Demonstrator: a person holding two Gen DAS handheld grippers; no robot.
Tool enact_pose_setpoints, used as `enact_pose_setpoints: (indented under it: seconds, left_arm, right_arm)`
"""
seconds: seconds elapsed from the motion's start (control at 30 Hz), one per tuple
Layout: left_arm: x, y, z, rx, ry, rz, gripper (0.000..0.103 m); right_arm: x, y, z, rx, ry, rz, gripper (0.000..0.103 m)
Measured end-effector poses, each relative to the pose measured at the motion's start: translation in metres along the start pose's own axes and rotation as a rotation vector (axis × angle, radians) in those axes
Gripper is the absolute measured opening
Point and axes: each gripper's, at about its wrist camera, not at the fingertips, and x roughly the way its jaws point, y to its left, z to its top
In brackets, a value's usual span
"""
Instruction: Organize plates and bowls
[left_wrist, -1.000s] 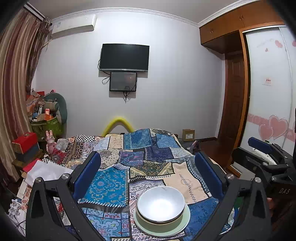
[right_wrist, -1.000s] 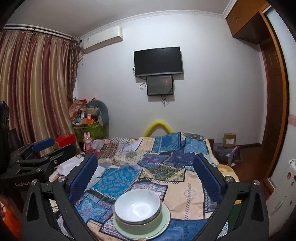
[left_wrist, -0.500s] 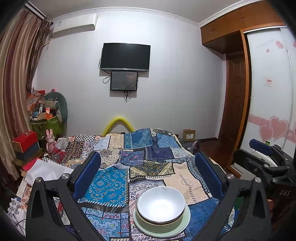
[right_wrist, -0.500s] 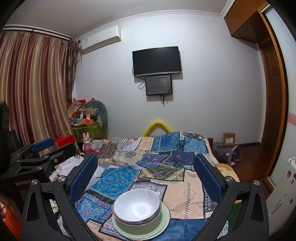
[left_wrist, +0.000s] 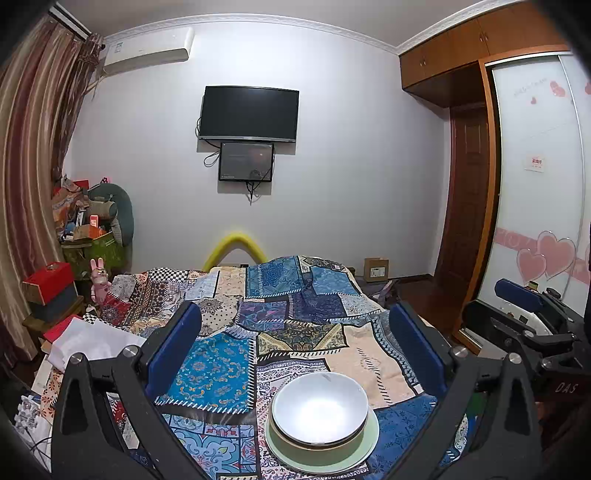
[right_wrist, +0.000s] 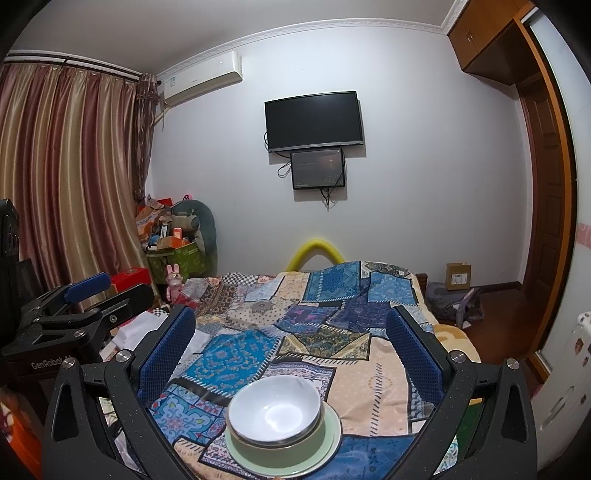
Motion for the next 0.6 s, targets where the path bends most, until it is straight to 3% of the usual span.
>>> enact_pose_setpoints:
  seconds: [0.6]
  left_arm:
    - [0.0006,-0.0005,0.0007,-0.001,0.001,-0.003,0.103]
  right_arm:
    - [0.0013,0.0002,0.0005,0.000,0.001,0.001,0.103]
